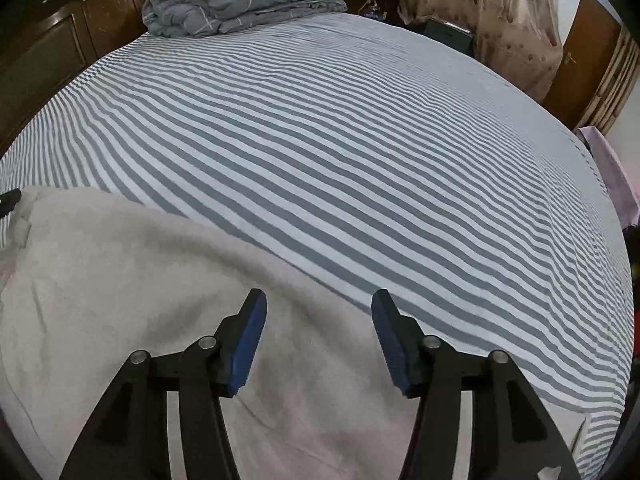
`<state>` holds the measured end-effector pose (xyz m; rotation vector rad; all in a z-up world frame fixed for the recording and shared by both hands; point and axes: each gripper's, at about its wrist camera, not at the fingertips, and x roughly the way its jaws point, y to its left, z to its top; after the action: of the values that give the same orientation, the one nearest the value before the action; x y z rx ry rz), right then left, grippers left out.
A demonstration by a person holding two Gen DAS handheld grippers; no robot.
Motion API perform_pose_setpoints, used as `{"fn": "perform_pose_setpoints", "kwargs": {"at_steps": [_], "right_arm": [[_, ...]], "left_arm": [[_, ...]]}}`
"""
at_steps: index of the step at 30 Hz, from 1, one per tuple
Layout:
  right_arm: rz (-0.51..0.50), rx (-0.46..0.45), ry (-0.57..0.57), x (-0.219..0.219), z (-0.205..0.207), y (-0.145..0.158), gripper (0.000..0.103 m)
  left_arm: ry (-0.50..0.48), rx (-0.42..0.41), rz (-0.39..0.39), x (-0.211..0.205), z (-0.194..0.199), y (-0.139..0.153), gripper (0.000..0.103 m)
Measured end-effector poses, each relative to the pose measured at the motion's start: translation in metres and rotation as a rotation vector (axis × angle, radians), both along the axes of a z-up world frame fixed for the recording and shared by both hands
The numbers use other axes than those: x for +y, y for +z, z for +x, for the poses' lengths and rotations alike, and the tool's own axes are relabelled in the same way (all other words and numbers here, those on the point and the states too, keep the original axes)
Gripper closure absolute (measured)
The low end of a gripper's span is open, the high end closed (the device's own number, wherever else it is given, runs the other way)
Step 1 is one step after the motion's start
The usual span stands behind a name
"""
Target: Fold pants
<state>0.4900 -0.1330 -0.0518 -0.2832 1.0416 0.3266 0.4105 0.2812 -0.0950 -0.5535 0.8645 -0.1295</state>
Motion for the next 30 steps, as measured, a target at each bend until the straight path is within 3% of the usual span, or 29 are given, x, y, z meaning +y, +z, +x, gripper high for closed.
{"fn": "perform_pose_setpoints", "kwargs": {"at_steps": [6,9,16,20,30], "right_arm": [[0.006,0.028,-0.006,-0.026,0.006,-0.010,0.052],[-0.027,0.029,0.014,-0.032,0.012,-0.013,0.053],[-0.047,0.053,0.053,-0.031,0.018,-0.028,0.053],[-0.063,0.072,0.093,-0.029,0.019,-0.035,0.053],[-0.011,0.071,0.114,-0.032,0.037,-0.044,0.053]], "left_arm": [[-0.061,0.060,-0.199,0.020,0.017,-0.018,0.042],[-0.113,0.094,-0.225,0.014,0.030,-0.027,0.043],[-0.090,0.089,-0.271,0.023,0.027,-0.025,0.043],[-0.103,0.126,-0.248,0.023,0.029,-0.030,0.044],[-0.134,0.078,-0.192,-0.001,0.037,-0.025,0.044]]}}
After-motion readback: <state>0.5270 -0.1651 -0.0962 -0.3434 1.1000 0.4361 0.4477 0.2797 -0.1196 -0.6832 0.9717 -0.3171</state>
